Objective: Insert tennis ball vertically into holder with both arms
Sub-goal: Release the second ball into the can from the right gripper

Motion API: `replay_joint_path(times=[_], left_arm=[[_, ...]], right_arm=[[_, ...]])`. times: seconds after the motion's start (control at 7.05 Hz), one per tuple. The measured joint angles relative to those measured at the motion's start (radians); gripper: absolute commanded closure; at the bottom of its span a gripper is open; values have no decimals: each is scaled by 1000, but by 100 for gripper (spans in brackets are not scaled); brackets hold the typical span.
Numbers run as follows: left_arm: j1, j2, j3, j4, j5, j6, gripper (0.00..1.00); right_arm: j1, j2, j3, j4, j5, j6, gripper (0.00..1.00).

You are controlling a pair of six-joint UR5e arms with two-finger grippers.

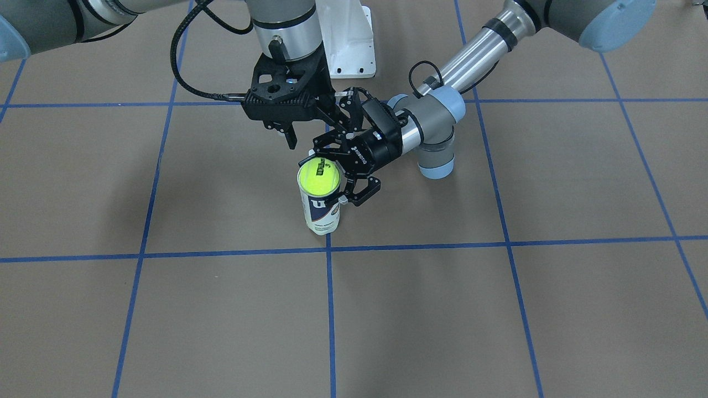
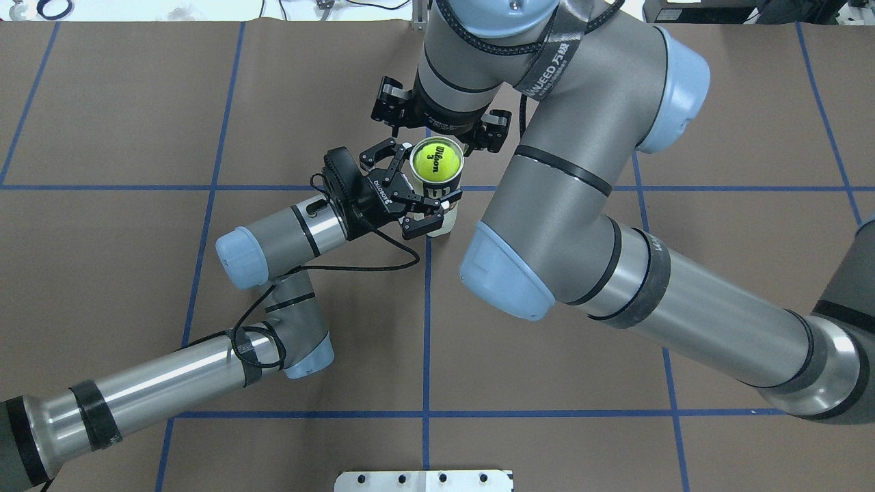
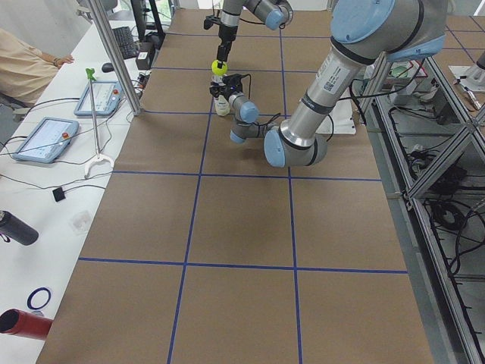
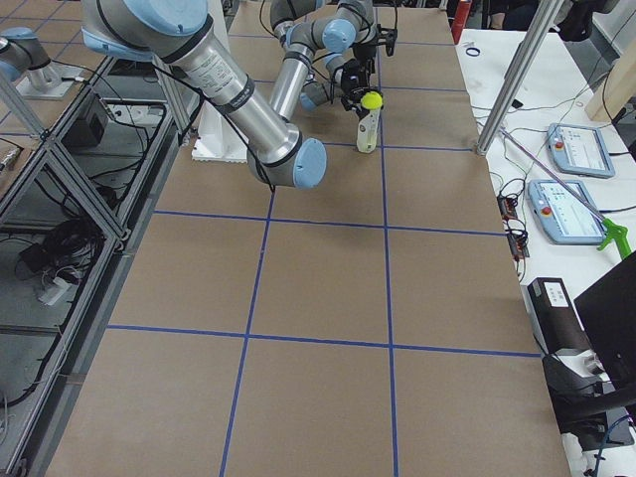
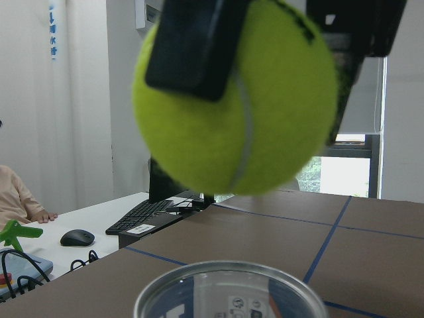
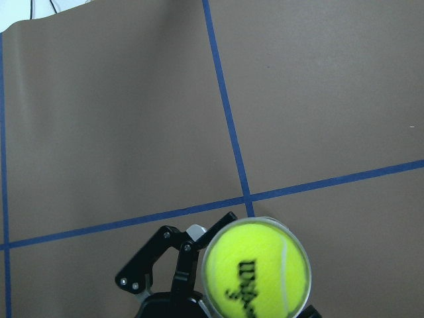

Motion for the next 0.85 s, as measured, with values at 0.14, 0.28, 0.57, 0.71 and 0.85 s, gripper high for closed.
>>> replay_joint_path(times=[0.14, 0.28, 0.57, 0.71, 0.85], left_arm=[[0, 0, 0, 0, 0, 0, 2], [0, 0, 0, 0, 0, -1, 1], [0, 0, -1, 0, 0, 0, 1], [0, 0, -4, 0, 0, 0, 1], [0, 1, -11, 0, -1, 0, 1]], right_arm=[[-1, 0, 2, 0, 0, -1, 1], [-1, 0, 4, 0, 2, -1, 1], [-1, -2, 7, 0, 7, -8, 1], [4, -5, 7, 0, 10, -18, 1], [24, -15, 7, -3, 22, -48, 1]])
